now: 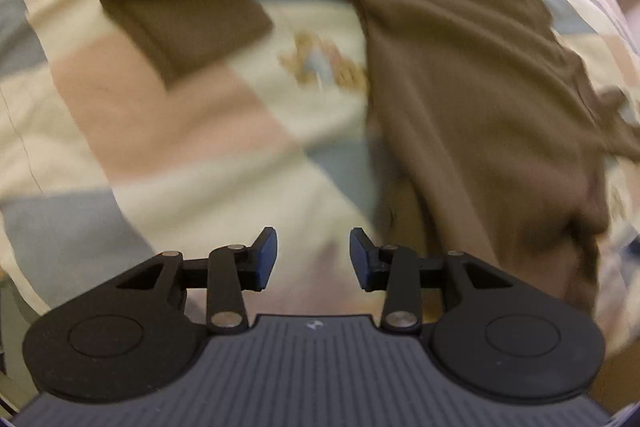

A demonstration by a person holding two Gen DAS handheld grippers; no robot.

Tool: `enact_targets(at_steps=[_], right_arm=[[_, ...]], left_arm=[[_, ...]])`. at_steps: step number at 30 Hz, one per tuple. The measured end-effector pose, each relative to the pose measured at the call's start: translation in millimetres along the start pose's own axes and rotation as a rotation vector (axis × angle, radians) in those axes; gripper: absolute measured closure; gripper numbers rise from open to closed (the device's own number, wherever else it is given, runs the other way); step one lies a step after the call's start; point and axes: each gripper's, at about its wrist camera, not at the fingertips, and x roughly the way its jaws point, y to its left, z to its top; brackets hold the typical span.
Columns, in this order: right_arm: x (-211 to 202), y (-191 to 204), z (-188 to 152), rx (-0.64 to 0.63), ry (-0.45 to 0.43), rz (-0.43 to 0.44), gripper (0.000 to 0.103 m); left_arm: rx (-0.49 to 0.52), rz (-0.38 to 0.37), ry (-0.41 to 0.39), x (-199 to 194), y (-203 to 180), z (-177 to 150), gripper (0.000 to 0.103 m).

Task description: Fold clothes

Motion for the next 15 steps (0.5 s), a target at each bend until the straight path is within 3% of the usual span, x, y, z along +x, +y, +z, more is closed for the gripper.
enact_targets(at_steps=[2,3,6,7,8,9,11,13,15], right_arm=[[16.7,18.7,-46.2,0.046,0.078,0.095,0.042],[25.5,21.9,-61.2,0.078,0.082,0.091,0.039],[47.1,11.2,-81.3,0.304,-0.016,0.132,0.039],[51.3,12.4,-84.8,0.373,-0.025,0.186,0.064],[53.4,20.8,-84.1,0.379,-0.008,0.211,0.082],[55.5,29.3,-83.5,0.385,0.009,0.236,0.093],[45.8,47.1,-79.0,0.361,-0.003,0.264,0.094],[29.2,63.2,-71.2,0.323,-0.040,0.273,0.095],[10.1,63.5,-53.0,0.332,-0.089,0.250,0.095]], left_arm=[[0.000,-0.072,0.028,3.1,4.6,-11.6,0.062],[0.009,-0.098,0.033,5.4,4.8,-16.0,0.061],[0.011,-0.174,0.030,14.8,5.7,-20.1,0.061],[0.002,-0.204,0.023,18.8,5.7,-18.1,0.060],[-0.005,-0.230,0.020,22.9,5.2,-14.3,0.060],[0.001,-0.264,0.007,26.2,1.4,-8.0,0.060],[0.030,-0.320,-0.009,33.6,-10.8,7.1,0.062],[0.077,-0.358,-0.005,42.6,-27.7,24.7,0.099],[0.085,-0.376,0.024,43.7,-48.1,51.7,0.099]])
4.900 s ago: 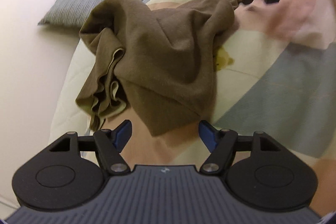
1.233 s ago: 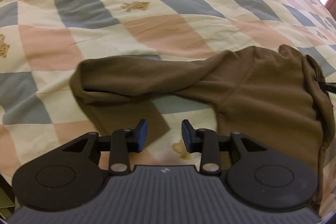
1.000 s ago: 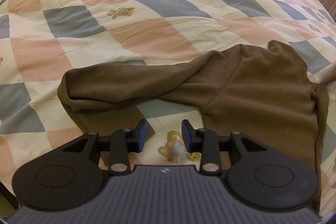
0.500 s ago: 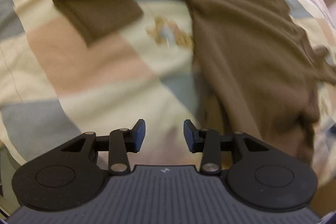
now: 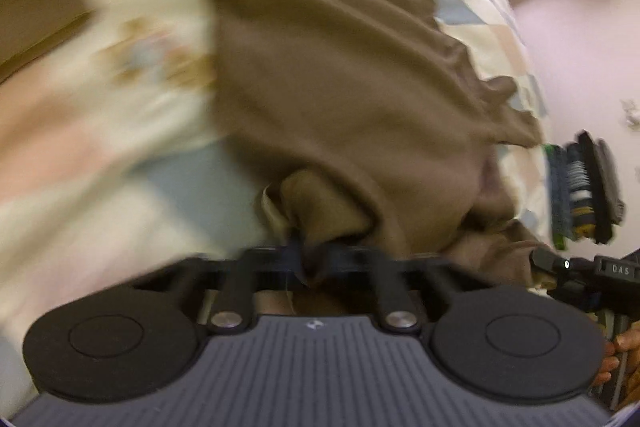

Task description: Fold clothes

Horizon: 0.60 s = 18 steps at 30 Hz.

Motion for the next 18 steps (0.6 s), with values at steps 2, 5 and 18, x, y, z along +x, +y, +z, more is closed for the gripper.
enact_targets(at_steps=[2,5,18], right_arm=[[-18.8,7.6,15.4,0.023,-0.072,0.025,0.095],[-38.4,3.6,35.1,0.118,-0.189,-0.001,0.096],[-3.9,-45.2,31.3,0.267,-0.164,-0.152,0.053]], left_arm=[[-0.015,-0.053,-0.030,-8.3,-17.2,28.6,0.099],[-0.090,0.007,-0.084,-20.9,-26.6,64.9,0.085],[-0.411,-0.136,-0.046,-22.1,22.0,10.5,0.059]])
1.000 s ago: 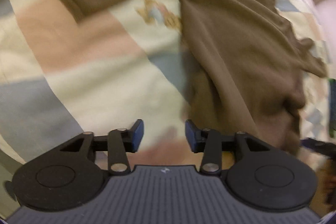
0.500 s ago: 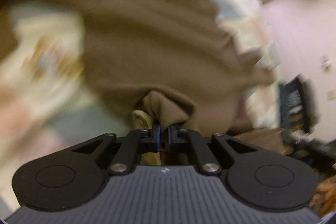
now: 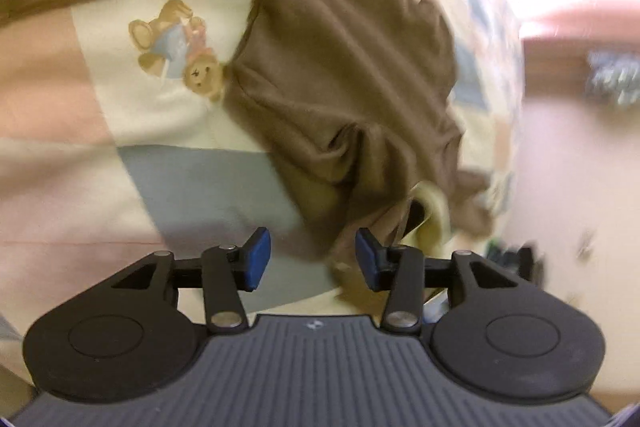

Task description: Fold clothes

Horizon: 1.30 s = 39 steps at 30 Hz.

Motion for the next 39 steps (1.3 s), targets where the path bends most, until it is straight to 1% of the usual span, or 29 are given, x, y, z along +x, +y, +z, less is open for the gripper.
enact_targets(at_steps=[2,4,5,6,7,8,10,11,12,13,14,16,17,19,21,22,24,25,26,27,28,29,30,31,32,33,34,37,39], right_arm=[[-7.6,6.0,-1.2,-0.067,-0.023,-0.032,0.051],[-15.5,11.6,-0.3,-0.126,-0.043,-0.040,0.045],[-16.7,11.0,3.2,-0.128,-0.051,-0.026,0.042],[-17.9,10.3,6.7,-0.131,-0.060,-0.012,0.034],[-18.0,9.6,10.2,-0.129,-0.068,0.001,0.028],[-15.2,7.8,14.6,-0.118,-0.074,0.017,0.027],[-1.7,1.4,25.1,-0.094,-0.070,0.041,0.025],[8.3,-0.8,30.7,-0.086,-0.059,0.037,0.025],[16.9,-2.2,34.9,-0.087,-0.047,0.031,0.041],[22.4,-1.8,36.2,-0.109,-0.029,0.022,0.089],[25.0,0.2,35.7,-0.135,-0.016,0.019,0.097],[13.8,11.4,24.5,-0.213,-0.013,0.044,0.098],[-0.7,18.6,14.5,-0.271,-0.018,0.068,0.099],[-31.6,28.2,-8.1,-0.359,-0.015,0.105,0.099],[-62.9,32.6,-37.7,-0.437,0.012,0.105,0.099],[-75.2,32.2,-53.5,-0.469,0.033,0.089,0.099],[-85.3,23.7,-82.7,-0.495,0.089,0.019,0.099],[-86.8,18.3,-96.6,-0.505,0.115,-0.029,0.098],[-80.2,10.5,-109.3,-0.508,0.138,-0.107,0.097],[-72.5,2.8,-119.8,-0.512,0.162,-0.185,0.086],[-62.0,-4.5,-125.3,-0.517,0.185,-0.265,0.082],[-53.2,-9.7,-129.2,-0.519,0.200,-0.336,0.075],[-47.7,-10.7,-129.4,-0.512,0.199,-0.390,0.071],[-44.2,-10.4,-128.2,-0.507,0.191,-0.421,0.071],[-45.1,-6.7,-123.5,-0.509,0.166,-0.396,0.069],[-45.6,-0.9,-116.6,-0.524,0.135,-0.373,0.062],[-44.5,7.4,-107.6,-0.549,0.102,-0.362,0.060],[-32.7,37.8,-70.4,-0.616,0.030,-0.306,0.060],[-19.1,66.0,-36.6,-0.654,-0.017,-0.242,0.060]], left_arm=[[0.077,-0.003,-0.023,2.1,-17.3,-2.6,0.051],[0.121,-0.029,-0.020,7.8,-29.1,-2.6,0.033],[0.126,-0.033,-0.018,11.1,-30.7,-2.2,0.033],[0.130,-0.026,-0.015,18.1,-33.4,0.1,0.033],[0.135,-0.012,-0.018,24.3,-33.7,2.9,0.037],[0.144,0.002,-0.015,32.2,-34.1,6.4,0.046],[0.159,0.016,0.036,45.6,-33.6,11.9,0.103],[0.167,0.019,0.058,46.4,-33.2,11.3,0.101],[0.195,0.031,0.065,43.1,-34.4,9.1,0.102],[0.245,0.049,0.065,35.9,-38.3,5.5,0.102],[0.292,0.058,0.059,24.9,-41.9,2.6,0.102],[0.356,0.061,0.061,-9.3,-41.4,-5.0,0.102],[0.382,0.069,0.063,-30.4,-38.1,-9.3,0.102],[0.442,0.131,0.070,-75.8,-29.1,-24.0,0.102],[0.482,0.217,0.110,-110.2,-13.7,-42.4,0.102],[0.482,0.269,0.135,-121.4,-0.8,-52.1,0.102],[0.450,0.335,0.206,-124.9,32.1,-69.9,0.100],[0.429,0.368,0.251,-118.5,48.9,-76.4,0.097],[0.414,0.427,0.296,-108.4,64.9,-82.1,0.097],[0.425,0.487,0.337,-99.7,75.3,-86.2,0.098],[0.440,0.546,0.378,-91.6,84.4,-89.8,0.098],[0.465,0.577,0.386,-91.3,86.2,-90.1,0.098],[0.492,0.556,0.358,-96.7,79.8,-84.6,0.098],[0.520,0.524,0.325,-103.0,71.9,-78.0,0.097],[0.540,0.494,0.279,-106.9,61.7,-66.1,0.096],[0.571,0.469,0.236,-105.7,48.6,-50.6,0.093],[0.605,0.444,0.195,-103.4,34.9,-34.5,0.090],[0.746,0.376,0.093,-70.8,-19.0,25.0,0.090],[0.831,0.312,0.043,-41.2,-55.4,66.6,0.084]])
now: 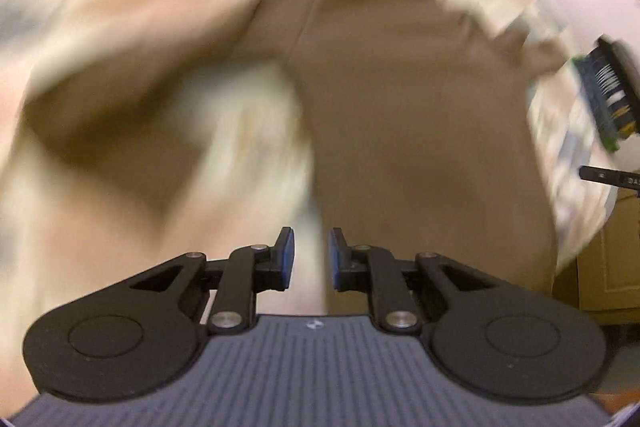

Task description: Fold clothes

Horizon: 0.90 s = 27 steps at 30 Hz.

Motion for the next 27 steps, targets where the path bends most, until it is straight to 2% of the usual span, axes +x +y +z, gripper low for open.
enact_targets(at_steps=[2,4,5,7,9,12,14,15,17,18,19,20,21,22,25,27], right_arm=[[13.7,10.8,48.0,-0.047,-0.064,0.049,0.057],[35.7,21.1,97.6,-0.118,-0.111,0.096,0.049],[47.6,26.5,121.4,-0.158,-0.125,0.115,0.048],[76.5,37.2,169.4,-0.236,-0.135,0.136,0.048],[105.7,44.8,209.7,-0.289,-0.128,0.162,0.045],[160.3,46.8,257.7,-0.317,-0.050,0.222,0.038],[193.1,47.7,272.9,-0.364,0.016,0.229,0.035],[208.1,48.1,277.5,-0.390,0.049,0.226,0.031],[235.0,45.0,278.9,-0.436,0.130,0.219,0.029],[245.8,42.4,277.3,-0.453,0.169,0.223,0.032],[250.9,40.2,274.7,-0.463,0.189,0.247,0.050],[251.8,38.6,272.1,-0.469,0.195,0.271,0.062],[251.3,37.1,270.7,-0.462,0.202,0.286,0.089],[249.1,36.1,269.4,-0.459,0.198,0.295,0.090],[230.1,36.4,268.2,-0.464,0.103,0.285,0.092],[214.7,39.5,271.5,-0.454,0.019,0.283,0.093]], left_arm=[[0.068,-0.018,-0.061,24.7,-3.0,58.8,0.080],[0.116,-0.015,-0.097,51.7,-1.6,113.9,0.072],[0.138,-0.017,-0.112,64.5,-1.8,138.7,0.069],[0.177,-0.012,-0.143,87.5,0.0,177.1,0.057],[0.213,-0.014,-0.129,116.0,5.5,207.6,0.050],[0.273,-0.016,-0.047,152.9,16.2,226.6,0.043],[0.322,-0.006,0.003,173.9,21.1,226.5,0.042],[0.341,-0.015,0.021,179.8,24.3,222.7,0.044],[0.360,-0.033,0.055,193.5,27.1,218.8,0.066],[0.379,-0.034,0.055,195.7,25.1,215.3,0.081],[0.401,-0.034,0.051,197.2,22.5,211.6,0.093],[0.422,-0.034,0.048,198.7,19.8,207.9,0.093],[0.433,-0.020,0.024,195.1,18.0,205.7,0.095],[0.441,-0.002,-0.004,190.3,16.3,203.9,0.095],[0.465,0.050,-0.087,175.9,11.2,198.5,0.095],[0.431,0.072,-0.135,161.8,15.1,202.4,0.096]])
